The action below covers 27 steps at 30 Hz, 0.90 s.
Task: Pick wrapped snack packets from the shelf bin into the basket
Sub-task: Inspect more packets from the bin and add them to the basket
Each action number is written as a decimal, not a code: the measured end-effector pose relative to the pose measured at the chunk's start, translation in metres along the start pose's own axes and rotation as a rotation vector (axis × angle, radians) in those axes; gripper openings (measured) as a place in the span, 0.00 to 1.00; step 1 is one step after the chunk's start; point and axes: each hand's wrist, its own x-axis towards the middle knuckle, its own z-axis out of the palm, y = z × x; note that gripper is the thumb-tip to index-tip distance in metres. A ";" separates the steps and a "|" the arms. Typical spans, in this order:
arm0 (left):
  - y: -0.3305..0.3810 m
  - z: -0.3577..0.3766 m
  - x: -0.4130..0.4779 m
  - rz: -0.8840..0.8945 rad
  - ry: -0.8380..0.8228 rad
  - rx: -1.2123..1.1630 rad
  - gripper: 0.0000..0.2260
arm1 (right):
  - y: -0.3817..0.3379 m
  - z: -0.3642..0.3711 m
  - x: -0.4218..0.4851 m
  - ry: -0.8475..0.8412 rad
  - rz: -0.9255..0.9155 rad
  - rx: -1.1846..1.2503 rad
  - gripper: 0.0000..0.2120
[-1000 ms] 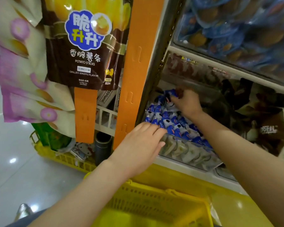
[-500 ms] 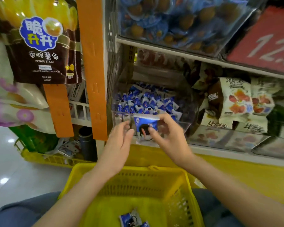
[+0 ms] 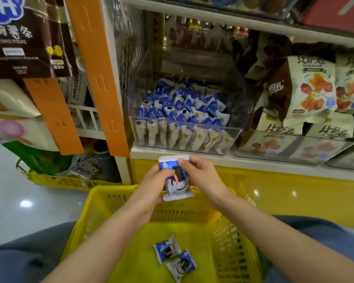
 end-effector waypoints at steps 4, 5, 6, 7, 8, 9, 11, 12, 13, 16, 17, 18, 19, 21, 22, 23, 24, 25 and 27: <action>-0.003 -0.001 0.001 -0.007 0.043 -0.052 0.09 | 0.003 0.002 0.001 -0.034 -0.039 -0.079 0.12; -0.004 0.000 0.002 -0.009 0.053 -0.066 0.10 | 0.005 0.003 0.001 -0.028 -0.065 -0.109 0.09; -0.005 0.000 0.001 -0.013 0.055 -0.080 0.11 | 0.006 0.003 0.001 -0.021 -0.087 -0.135 0.07; -0.005 0.001 0.001 -0.017 0.054 -0.092 0.12 | 0.008 0.005 0.000 -0.017 -0.107 -0.157 0.08; -0.006 0.001 0.000 -0.020 0.055 -0.100 0.13 | 0.009 0.006 -0.002 -0.013 -0.120 -0.172 0.10; -0.006 0.002 0.000 -0.022 0.061 -0.103 0.13 | 0.011 0.008 -0.002 -0.005 -0.130 -0.179 0.09; -0.006 0.002 0.000 -0.029 0.088 -0.127 0.12 | 0.012 0.010 -0.006 0.025 -0.213 -0.207 0.05; -0.006 0.001 0.001 -0.034 0.096 -0.149 0.11 | 0.011 0.010 -0.008 0.046 -0.314 -0.276 0.03; -0.005 0.001 0.001 -0.043 0.097 -0.173 0.10 | 0.011 0.009 -0.010 0.052 -0.441 -0.366 0.02; -0.003 -0.001 0.000 -0.077 0.071 -0.212 0.09 | 0.010 0.004 -0.013 0.032 -0.703 -0.580 0.03; -0.003 -0.001 -0.001 -0.089 0.059 -0.219 0.10 | 0.010 0.003 -0.014 0.045 -0.723 -0.609 0.03; -0.003 -0.001 -0.002 -0.098 0.045 -0.225 0.11 | 0.010 0.002 -0.015 0.067 -0.717 -0.603 0.03; -0.003 0.000 -0.003 -0.101 0.028 -0.225 0.12 | 0.009 0.003 -0.016 0.093 -0.678 -0.550 0.02; -0.004 0.002 -0.005 -0.078 -0.002 -0.194 0.12 | 0.009 0.004 -0.017 0.137 -0.515 -0.359 0.03; -0.004 0.003 -0.006 -0.054 -0.010 -0.164 0.12 | 0.007 0.005 -0.017 0.161 -0.421 -0.267 0.05; -0.004 0.004 -0.008 -0.031 -0.011 -0.131 0.12 | 0.006 0.004 -0.017 0.181 -0.332 -0.178 0.05; -0.004 0.005 -0.009 -0.011 -0.003 -0.095 0.12 | 0.005 0.003 -0.016 0.191 -0.246 -0.084 0.04; -0.004 0.004 -0.010 0.009 0.013 -0.057 0.12 | 0.003 0.002 -0.016 0.200 -0.172 0.005 0.03; -0.004 0.002 -0.011 0.062 0.051 -0.008 0.13 | 0.000 -0.001 -0.017 0.206 -0.072 0.156 0.02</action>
